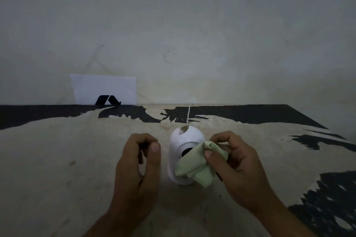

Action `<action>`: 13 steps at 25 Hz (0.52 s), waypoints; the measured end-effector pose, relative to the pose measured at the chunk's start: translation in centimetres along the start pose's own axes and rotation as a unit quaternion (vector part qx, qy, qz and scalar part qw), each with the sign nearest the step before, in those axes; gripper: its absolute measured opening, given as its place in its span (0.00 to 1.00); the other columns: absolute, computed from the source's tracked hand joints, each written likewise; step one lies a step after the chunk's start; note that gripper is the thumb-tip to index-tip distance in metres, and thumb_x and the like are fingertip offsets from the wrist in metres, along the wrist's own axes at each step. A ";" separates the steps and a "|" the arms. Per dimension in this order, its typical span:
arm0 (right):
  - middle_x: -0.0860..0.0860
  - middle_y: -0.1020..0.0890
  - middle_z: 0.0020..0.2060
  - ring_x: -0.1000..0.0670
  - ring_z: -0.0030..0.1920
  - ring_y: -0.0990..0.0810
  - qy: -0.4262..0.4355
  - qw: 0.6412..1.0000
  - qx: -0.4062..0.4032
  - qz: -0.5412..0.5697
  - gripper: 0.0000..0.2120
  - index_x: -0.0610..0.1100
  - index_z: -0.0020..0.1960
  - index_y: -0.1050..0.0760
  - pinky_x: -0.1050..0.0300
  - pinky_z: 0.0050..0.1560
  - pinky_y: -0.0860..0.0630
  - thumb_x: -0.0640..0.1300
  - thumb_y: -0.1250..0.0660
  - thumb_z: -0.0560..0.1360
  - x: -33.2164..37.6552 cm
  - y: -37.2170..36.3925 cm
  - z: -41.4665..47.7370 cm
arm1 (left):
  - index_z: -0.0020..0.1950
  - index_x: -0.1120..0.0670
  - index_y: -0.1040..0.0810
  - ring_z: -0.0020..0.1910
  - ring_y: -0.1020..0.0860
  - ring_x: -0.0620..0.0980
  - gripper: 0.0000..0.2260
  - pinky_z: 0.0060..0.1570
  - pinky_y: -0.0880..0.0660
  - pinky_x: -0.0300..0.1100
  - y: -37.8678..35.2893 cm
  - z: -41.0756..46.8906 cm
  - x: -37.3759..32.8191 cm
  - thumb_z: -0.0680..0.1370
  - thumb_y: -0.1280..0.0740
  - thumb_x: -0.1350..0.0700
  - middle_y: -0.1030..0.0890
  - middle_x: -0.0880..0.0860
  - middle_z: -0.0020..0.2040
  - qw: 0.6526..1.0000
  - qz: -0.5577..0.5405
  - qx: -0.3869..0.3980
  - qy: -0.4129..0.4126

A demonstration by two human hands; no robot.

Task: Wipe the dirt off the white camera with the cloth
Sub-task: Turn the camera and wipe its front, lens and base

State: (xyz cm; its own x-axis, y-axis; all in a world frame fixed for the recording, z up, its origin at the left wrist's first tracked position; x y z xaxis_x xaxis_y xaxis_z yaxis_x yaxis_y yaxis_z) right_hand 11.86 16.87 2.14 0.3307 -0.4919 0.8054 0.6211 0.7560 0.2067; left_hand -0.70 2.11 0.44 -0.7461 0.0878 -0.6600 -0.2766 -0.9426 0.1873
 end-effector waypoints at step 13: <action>0.57 0.18 0.53 0.59 0.53 0.18 0.150 0.980 -0.017 -0.130 0.16 0.46 0.59 0.24 0.67 0.50 0.21 0.45 0.31 0.72 1.3 -2.8 -1.1 | 0.53 0.44 0.27 0.44 0.20 0.42 0.09 0.36 0.23 0.33 0.1 -0.4 -1.9 0.73 0.38 0.47 0.20 0.40 0.50 0.993 -0.111 0.034 0.028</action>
State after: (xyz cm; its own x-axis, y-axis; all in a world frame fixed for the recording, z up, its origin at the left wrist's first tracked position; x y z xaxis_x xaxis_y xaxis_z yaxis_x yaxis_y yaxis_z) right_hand 11.34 13.69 2.00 0.3492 -0.7752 0.5265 0.7337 0.5757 0.3610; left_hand 0.91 1.72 1.44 -0.6274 0.2710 -0.7301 -0.4723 -0.8778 0.0801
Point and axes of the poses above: each hand's wrist, its own z-axis towards the middle knuckle, its own y-axis out of the back of the hand, x = y × z, the point moved 1 cm from there along z, towards the middle knuckle
